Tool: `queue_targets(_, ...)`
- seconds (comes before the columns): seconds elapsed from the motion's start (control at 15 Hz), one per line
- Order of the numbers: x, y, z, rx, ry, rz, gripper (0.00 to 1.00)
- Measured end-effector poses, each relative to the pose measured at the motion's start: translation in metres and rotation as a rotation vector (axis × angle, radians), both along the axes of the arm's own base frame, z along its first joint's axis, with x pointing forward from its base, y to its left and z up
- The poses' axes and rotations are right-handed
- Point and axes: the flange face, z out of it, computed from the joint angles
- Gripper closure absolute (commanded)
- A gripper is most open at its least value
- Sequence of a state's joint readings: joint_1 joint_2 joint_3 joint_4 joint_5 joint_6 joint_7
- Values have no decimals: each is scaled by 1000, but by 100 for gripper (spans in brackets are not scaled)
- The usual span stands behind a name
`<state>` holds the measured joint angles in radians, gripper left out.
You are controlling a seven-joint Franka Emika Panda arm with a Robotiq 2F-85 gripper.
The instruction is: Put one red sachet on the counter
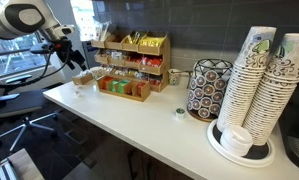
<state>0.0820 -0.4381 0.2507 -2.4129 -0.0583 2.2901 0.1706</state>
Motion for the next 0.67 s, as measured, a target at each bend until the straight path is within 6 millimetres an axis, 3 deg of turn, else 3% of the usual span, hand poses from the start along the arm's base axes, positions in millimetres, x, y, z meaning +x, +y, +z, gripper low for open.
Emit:
queue_targets(0.27,4,-4,-1,12,6,-12,0)
queue_targets(0.47,22,-31,-12,61,44,-74,0)
queue_targets(0.67,50,-61,-27,120,70,-110,29)
